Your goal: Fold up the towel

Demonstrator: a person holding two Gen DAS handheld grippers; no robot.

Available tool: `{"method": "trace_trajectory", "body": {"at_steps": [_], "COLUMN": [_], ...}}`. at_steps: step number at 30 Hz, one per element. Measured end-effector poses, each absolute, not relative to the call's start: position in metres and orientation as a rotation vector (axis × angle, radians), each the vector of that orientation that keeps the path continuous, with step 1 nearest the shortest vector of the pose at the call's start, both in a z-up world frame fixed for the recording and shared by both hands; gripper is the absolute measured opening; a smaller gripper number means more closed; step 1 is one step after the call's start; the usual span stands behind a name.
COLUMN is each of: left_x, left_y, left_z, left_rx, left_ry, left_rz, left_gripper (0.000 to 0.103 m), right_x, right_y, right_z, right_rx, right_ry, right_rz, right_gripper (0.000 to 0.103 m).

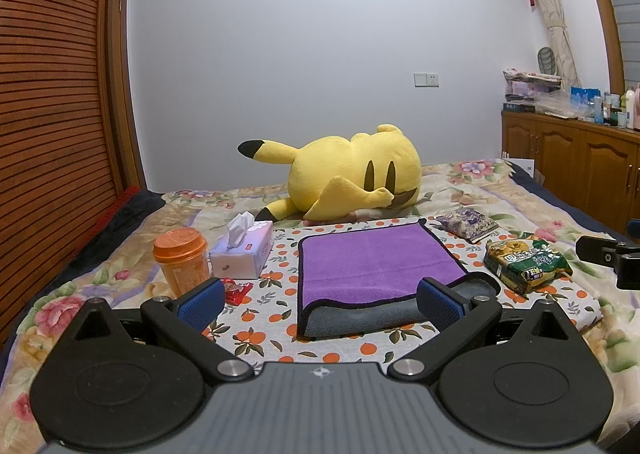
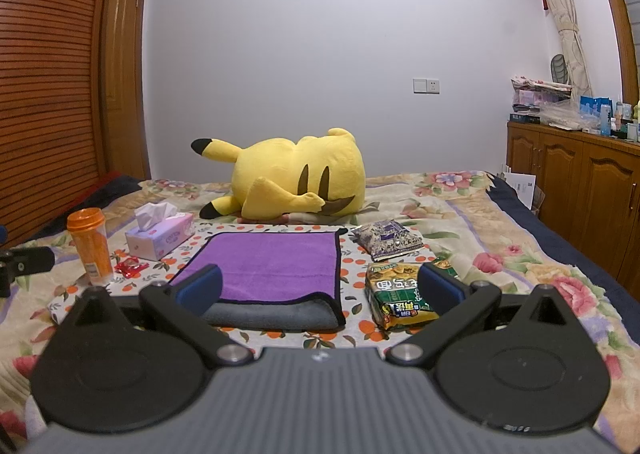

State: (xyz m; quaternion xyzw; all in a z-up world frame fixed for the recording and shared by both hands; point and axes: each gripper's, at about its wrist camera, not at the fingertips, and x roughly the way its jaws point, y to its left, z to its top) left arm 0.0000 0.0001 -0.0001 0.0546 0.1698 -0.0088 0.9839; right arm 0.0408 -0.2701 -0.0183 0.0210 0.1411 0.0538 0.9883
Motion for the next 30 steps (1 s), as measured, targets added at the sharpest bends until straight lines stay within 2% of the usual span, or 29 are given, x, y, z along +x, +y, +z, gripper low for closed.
{"method": "trace_trajectory", "body": {"at_steps": [30], "left_x": [0.0057], "left_y": [0.0034], "left_z": [-0.0069], "left_rx": [0.123], "left_ry": [0.371], "left_rz": [-0.031], "left_gripper": [0.103], "right_x": [0.0443], "right_y": [-0.2635], "right_z": [-0.018], "right_rx": [0.039], "right_ry": [0.289], "right_rz": [0.113], "right_gripper": [0.103]}}
